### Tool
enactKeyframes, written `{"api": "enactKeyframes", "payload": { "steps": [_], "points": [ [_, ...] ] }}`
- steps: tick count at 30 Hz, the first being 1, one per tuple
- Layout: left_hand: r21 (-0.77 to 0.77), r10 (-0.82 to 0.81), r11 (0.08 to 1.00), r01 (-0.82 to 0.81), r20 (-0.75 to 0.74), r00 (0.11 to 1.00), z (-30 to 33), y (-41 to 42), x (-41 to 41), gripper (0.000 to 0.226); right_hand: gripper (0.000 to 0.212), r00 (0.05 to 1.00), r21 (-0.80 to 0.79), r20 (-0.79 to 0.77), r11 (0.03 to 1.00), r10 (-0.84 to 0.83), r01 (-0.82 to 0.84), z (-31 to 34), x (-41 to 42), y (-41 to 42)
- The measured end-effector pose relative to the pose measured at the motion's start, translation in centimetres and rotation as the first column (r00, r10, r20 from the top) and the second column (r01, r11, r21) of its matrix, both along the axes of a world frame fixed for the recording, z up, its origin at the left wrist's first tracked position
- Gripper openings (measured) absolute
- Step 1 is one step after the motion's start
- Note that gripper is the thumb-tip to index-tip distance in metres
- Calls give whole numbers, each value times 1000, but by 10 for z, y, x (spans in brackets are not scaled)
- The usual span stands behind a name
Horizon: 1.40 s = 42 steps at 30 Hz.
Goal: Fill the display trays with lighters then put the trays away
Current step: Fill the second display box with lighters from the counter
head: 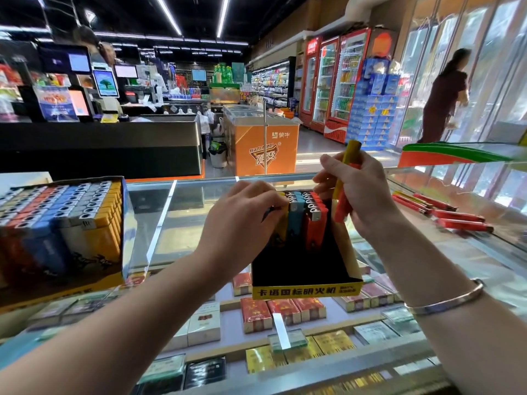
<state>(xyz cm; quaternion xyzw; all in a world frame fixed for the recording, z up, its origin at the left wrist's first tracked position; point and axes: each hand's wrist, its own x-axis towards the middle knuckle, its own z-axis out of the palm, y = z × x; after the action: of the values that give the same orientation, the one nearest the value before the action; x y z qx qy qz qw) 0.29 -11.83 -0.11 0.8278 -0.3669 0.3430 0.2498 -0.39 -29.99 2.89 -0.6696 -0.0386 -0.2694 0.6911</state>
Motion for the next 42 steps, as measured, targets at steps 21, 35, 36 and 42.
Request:
{"api": "enactKeyframes", "payload": {
  "steps": [21, 35, 36, 42],
  "points": [
    [-131, -25, 991, 5, -154, 988, -4, 7, -8, 37, 27, 996, -589, 23, 806, 85, -55, 3, -4, 1],
    [-434, -302, 884, 173, -248, 920, 5, 9, -9, 22, 47, 939, -900, 338, 316, 67, 301, -1, -15, 26],
    [-443, -314, 878, 178, -255, 915, 5, 9, -9, 24, 46, 946, -893, 317, 357, 68, 274, -1, -14, 26],
    [-326, -245, 928, 180, -168, 955, 7, 11, -7, 40, 39, 981, -802, 173, 590, 85, 90, 0, -15, 22]
  ]
}}
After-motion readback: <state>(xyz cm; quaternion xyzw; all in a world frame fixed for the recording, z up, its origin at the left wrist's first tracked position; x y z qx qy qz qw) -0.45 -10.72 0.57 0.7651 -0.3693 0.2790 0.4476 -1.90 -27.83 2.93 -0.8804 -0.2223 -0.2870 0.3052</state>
